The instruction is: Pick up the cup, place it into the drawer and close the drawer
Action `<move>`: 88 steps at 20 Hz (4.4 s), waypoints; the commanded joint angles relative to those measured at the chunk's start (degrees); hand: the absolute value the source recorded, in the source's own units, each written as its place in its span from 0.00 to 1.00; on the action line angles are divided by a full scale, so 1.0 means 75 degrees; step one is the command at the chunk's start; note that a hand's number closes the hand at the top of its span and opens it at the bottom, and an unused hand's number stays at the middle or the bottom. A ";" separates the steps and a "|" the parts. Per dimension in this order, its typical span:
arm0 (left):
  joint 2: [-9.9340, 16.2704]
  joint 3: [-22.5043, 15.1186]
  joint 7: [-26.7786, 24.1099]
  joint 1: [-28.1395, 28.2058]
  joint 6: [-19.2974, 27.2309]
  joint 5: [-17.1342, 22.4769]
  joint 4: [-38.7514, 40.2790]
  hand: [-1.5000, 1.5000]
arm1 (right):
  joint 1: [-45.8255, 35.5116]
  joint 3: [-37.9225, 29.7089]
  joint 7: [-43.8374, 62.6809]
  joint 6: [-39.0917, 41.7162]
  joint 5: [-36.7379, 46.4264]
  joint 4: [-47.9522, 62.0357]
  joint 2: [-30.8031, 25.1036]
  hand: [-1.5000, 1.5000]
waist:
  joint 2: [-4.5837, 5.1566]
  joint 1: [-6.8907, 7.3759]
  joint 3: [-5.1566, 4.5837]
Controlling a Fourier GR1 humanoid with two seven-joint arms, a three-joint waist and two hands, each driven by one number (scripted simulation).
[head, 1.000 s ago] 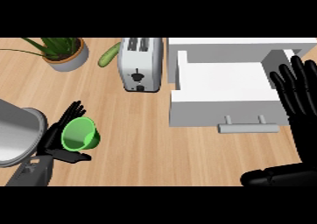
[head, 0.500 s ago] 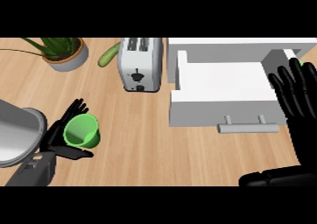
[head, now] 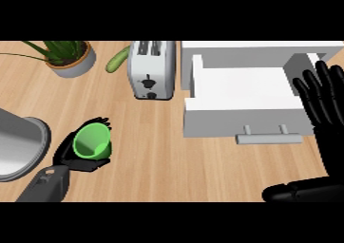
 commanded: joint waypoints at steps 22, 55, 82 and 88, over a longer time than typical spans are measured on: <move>-0.1104 0.0925 -0.1572 0.0790 0.1993 0.1469 -0.2396 1.00 | 0.0488 -0.0616 -0.0566 0.0446 -0.0358 0.0409 -0.0270 0.00 | -0.0066 0.0167 0.0031; -0.1813 -0.1150 0.5332 -0.2605 0.5552 0.1466 -0.7424 1.00 | 0.0105 -0.0491 -0.0302 0.0219 -0.0259 0.0305 -0.0123 0.00 | -0.0048 0.0100 0.0023; -0.1951 -0.3511 0.3500 -0.6083 0.7669 0.3815 -0.1429 1.00 | -0.0310 -0.0230 -0.0555 0.0225 0.0117 0.0776 -0.0042 0.00 | 0.0067 -0.0343 0.0028; -0.1951 -0.4188 0.3415 -0.6527 0.7786 0.4148 -0.0789 1.00 | 0.0008 -0.0463 -0.0668 0.0568 -0.0240 0.0736 -0.0236 0.00 | 0.0079 -0.0439 0.0033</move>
